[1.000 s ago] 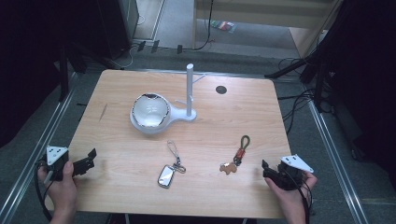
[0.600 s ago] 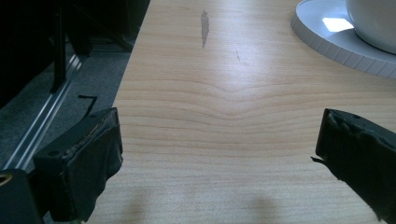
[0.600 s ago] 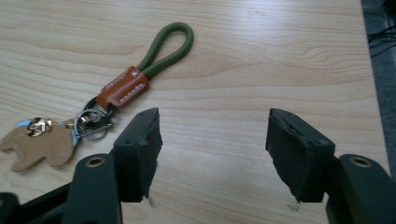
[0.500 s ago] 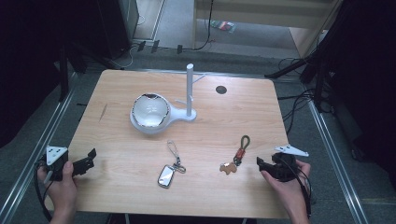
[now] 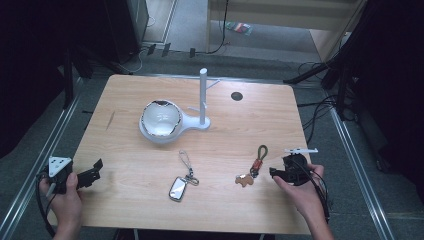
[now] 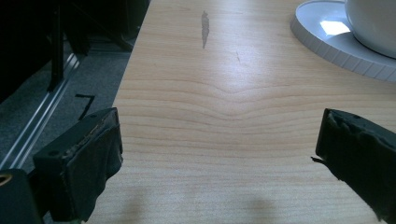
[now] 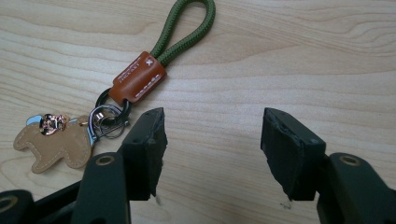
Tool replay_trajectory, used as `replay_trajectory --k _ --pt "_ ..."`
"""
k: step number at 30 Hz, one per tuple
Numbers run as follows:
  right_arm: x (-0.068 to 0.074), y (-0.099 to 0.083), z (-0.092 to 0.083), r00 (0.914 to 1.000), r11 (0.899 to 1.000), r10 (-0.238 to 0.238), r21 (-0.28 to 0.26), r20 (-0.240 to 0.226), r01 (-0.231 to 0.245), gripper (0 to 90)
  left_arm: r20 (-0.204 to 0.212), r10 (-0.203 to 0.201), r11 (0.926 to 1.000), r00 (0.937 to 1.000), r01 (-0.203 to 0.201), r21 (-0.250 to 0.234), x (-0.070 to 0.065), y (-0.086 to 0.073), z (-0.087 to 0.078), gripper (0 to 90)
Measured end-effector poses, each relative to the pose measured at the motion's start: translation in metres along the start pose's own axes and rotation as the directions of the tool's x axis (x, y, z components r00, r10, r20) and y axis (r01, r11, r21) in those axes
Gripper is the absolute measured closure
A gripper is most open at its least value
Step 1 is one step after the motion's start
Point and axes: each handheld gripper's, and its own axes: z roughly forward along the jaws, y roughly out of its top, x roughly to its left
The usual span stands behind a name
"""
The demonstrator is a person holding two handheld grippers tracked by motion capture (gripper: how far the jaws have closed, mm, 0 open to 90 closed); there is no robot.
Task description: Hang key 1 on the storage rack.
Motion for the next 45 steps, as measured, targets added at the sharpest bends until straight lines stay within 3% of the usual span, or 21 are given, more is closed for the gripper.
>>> replay_trajectory --k 14,28,36,45 --pt "0.013 0.019 0.01 0.9998 0.992 -0.019 0.123 0.011 0.017 40.7 0.01 -0.004 1.0 0.9999 0.004 -0.007 0.0 0.0 0.0 0.9" --pt "0.024 0.032 0.017 0.9994 0.982 -0.034 0.184 0.006 0.033 42.3 0.013 -0.003 1.0 0.9999 0.003 -0.007 0.001 0.0 0.0 0.9" --pt "0.031 0.043 0.021 0.9997 0.979 -0.026 0.204 0.004 0.025 45.5 0.014 -0.006 1.0 0.9999 0.006 -0.006 0.001 0.0 0.0 0.9" --pt "0.036 0.052 0.031 0.9999 0.969 0.016 0.246 0.004 -0.017 47.9 0.016 -0.006 1.0 0.9999 0.006 -0.005 0.001 0.0 0.0 0.9"
